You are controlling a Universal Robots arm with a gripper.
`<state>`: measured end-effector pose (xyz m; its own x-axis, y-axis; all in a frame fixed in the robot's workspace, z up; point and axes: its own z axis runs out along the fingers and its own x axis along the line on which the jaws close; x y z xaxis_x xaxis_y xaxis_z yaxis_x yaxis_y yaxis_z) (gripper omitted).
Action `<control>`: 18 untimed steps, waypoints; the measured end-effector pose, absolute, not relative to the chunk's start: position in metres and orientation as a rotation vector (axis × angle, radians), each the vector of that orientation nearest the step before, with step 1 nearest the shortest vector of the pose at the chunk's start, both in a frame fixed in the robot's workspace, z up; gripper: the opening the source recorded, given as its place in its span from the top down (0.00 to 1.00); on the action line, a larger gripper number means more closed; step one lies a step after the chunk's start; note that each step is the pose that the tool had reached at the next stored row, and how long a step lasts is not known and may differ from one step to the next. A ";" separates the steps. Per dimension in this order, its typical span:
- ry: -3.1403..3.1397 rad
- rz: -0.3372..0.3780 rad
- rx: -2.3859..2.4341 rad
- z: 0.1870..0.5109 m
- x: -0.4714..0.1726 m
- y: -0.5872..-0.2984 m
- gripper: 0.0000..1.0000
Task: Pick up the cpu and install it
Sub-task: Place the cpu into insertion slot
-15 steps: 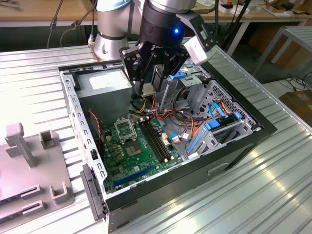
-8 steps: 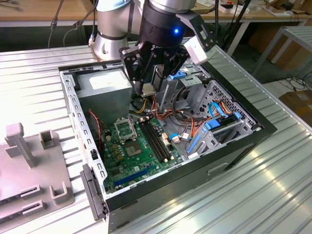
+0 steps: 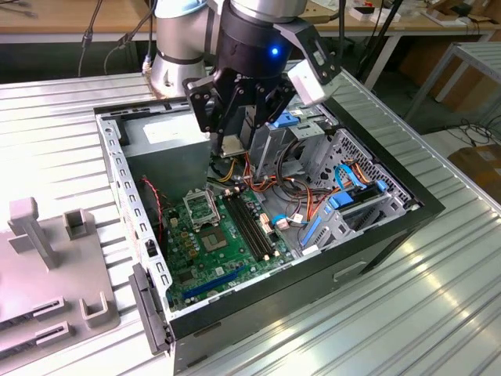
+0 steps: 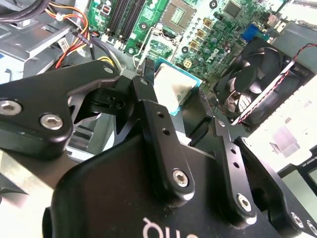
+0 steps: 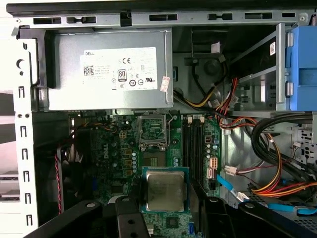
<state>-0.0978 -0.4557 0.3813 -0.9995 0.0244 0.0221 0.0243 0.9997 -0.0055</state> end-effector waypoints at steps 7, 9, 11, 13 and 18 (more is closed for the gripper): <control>-3.119 0.008 -0.038 0.377 -0.104 -0.460 0.53; -3.119 0.008 -0.038 0.377 -0.104 -0.460 0.53; -3.119 0.008 -0.038 0.375 -0.105 -0.461 0.53; -3.119 0.008 -0.038 0.374 -0.105 -0.461 0.53; -3.119 0.008 -0.038 0.364 -0.107 -0.462 0.53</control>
<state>-0.1067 -0.4617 0.3642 -0.9995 0.0245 0.0219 0.0244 0.9997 -0.0052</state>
